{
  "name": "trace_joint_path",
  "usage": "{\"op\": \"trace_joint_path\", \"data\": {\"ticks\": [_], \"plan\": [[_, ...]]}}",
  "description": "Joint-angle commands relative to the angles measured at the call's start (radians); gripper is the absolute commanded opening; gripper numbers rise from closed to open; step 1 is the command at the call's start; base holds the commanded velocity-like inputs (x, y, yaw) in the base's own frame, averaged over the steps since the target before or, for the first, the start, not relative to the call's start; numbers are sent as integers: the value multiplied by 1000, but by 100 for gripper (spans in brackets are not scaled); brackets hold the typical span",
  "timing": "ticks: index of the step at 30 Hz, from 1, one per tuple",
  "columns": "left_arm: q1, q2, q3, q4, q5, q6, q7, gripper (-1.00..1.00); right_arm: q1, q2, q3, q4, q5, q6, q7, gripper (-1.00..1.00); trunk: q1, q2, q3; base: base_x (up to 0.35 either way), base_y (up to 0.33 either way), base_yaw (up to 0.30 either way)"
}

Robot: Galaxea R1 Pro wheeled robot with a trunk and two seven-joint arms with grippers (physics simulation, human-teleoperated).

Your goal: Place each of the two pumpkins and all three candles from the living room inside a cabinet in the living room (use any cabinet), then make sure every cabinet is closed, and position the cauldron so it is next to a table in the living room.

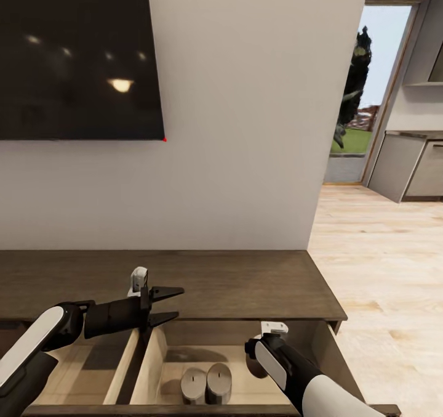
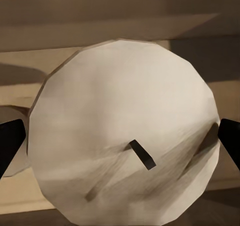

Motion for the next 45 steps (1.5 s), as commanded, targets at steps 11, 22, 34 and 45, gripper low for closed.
{"op": "trace_joint_path", "data": {"ticks": [11, 22, 34, 45], "plan": [[-1, 1, -1, -1, 11, 0, 9, 100, -1, -1, 7, -2, -6, 2, -7, -100, 19, -36, -17, 0, 0, 0], [-1, 1, -1, -4, 11, 0, 9, 100, -1, -1, 7, -2, -6, 1, -8, -100, 61, -113, -51, 0, 0, 0], [-1, 1, -4, -9, 13, 0, 8, 100, -1, -1, 7, -2, -6, 1, -7, -100, 79, -142, -87, 0, 0, 0], [-1, 2, -79, -11, 20, 1, -37, 100, -1, -1, 7, -2, -3, 1, -7, -100, 81, -143, -102, 0, 0, 0]]}}
